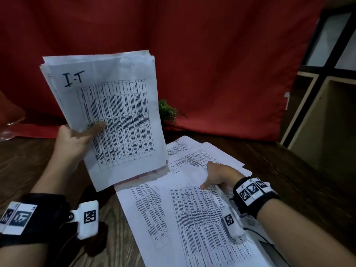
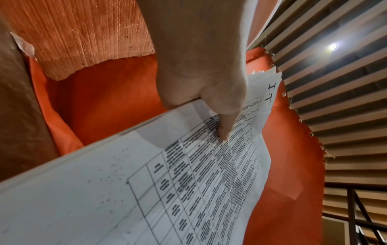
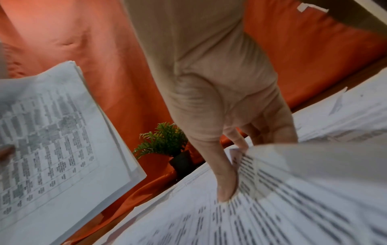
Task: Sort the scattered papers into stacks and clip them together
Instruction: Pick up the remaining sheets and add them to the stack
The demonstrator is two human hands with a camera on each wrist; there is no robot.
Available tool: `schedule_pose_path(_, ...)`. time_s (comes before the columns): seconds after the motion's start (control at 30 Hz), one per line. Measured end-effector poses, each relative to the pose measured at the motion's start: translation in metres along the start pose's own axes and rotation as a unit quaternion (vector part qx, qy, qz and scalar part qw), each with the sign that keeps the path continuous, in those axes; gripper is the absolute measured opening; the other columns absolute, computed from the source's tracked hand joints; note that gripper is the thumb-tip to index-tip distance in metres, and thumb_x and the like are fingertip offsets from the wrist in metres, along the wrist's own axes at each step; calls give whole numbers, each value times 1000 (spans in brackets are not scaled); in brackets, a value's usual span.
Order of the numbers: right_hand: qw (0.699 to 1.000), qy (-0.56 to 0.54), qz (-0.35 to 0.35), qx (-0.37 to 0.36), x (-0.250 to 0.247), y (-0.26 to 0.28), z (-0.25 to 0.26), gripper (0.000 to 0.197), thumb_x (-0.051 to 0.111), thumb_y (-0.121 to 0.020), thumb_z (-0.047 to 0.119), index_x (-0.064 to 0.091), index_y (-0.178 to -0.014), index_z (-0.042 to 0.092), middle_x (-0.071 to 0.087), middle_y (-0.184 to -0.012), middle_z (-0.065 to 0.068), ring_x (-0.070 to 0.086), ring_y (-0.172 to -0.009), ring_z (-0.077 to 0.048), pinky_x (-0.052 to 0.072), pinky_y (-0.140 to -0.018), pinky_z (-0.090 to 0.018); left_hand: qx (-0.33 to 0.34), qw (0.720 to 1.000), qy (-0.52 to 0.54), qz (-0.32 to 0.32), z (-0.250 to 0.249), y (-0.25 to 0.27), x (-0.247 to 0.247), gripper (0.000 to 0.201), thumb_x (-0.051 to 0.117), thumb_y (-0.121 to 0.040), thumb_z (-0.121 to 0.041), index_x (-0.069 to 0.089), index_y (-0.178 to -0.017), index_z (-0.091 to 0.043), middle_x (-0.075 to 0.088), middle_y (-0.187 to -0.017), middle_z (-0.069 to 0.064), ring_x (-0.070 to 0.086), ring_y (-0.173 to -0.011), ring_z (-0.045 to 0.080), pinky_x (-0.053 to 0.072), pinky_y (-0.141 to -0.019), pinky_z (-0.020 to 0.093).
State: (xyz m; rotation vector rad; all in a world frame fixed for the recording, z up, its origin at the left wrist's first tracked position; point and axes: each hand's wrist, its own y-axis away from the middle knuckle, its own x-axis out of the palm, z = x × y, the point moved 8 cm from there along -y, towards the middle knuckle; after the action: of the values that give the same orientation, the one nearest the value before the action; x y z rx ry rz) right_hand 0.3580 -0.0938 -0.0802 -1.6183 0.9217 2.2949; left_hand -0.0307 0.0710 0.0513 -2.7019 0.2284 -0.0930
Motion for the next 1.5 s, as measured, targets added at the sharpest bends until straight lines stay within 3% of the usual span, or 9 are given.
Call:
schedule_pose_path(0.2, 996, -73, -31, -42, -20, -11, -6, 38, 84, -80, 31, 59, -100, 12, 66, -81, 3, 58, -68, -11, 43, -60, -26, 33, 999, -16, -1, -13, -9, -14, 23, 76, -94, -11, 71, -108, -28, 76, -93, -35, 71, -94, -8, 56, -98, 32)
schedule_pose_path(0.37, 990, -71, -19, -120, -72, 7, -15, 4, 75, -88, 11, 71, -88, 12, 69, -75, 1, 63, -66, -14, 51, -61, -25, 46, 999, -2, -6, -13, -9, -27, 47, 78, -89, -25, 67, -130, -4, 76, -120, 0, 70, -106, 18, 56, -95, 29)
schedule_pose_path(0.47, 993, 67, 15, -94, -93, 8, -29, 21, 75, -84, 12, 68, -79, 31, 73, -79, 7, 68, -75, -14, 57, -74, -36, 30, 1000, 2, 7, -16, -7, -28, 53, 76, -73, -39, 71, -119, -13, 78, -94, -27, 72, -91, -8, 62, -92, 23)
schedule_pose_path(0.6, 982, 164, 65, -68, -90, 9, -33, 20, 74, -84, 18, 69, -99, 31, 75, -98, 4, 72, -96, -21, 57, -89, -40, 16, 1000, -3, 4, -13, -10, -26, 33, 82, -73, -43, 73, -101, -29, 78, -106, -15, 74, -110, 19, 56, -106, 49)
schedule_pose_path(0.77, 979, 151, 43, -128, -53, 0, -5, 20, 80, -81, 21, 66, -95, 25, 72, -92, 4, 70, -89, -22, 51, -72, -28, -4, 1000, 16, 0, -10, -10, -14, 35, 81, -90, -24, 72, -123, -17, 75, -119, -2, 73, -112, 26, 56, -105, 54)
schedule_pose_path(1.0, 987, 77, -19, -141, -26, -26, 14, 35, 77, -82, 17, 44, -69, 16, 48, -68, 3, 43, -61, -12, 28, -51, -27, -22, 999, 21, 29, 0, -10, 4, 15, 80, -90, -18, 76, -104, -23, 82, -101, -12, 77, -104, 18, 58, -102, 51)
schedule_pose_path(1.27, 995, 12, 4, -98, -19, -42, 17, 46, 79, -80, 22, 54, -119, 20, 62, -101, 0, 56, -79, -16, 42, -66, -28, -26, 998, 7, 50, 12, -9, 14, 29, 82, -78, -36, 77, -103, -23, 82, -102, -13, 75, -107, 22, 57, -103, 53)
schedule_pose_path(1.43, 990, 28, 8, -135, -30, -38, 26, 23, 78, -83, 24, 56, -79, 19, 58, -74, 0, 53, -60, -16, 40, -57, -27, -38, 998, 1, 44, 23, -11, 10, 35, 83, -75, -39, 76, -105, -22, 82, -101, -6, 74, -107, 25, 56, -104, 55)
schedule_pose_path(1.5, 984, -6, -11, -180, -48, -23, 36, 29, 79, -83, 27, 57, -84, 8, 51, -71, -2, 47, -59, -16, 38, -57, -29, -37, 999, 2, 35, 26, -11, 9, 42, 83, -74, -39, 76, -110, -19, 78, -108, -4, 72, -110, 27, 54, -106, 55)
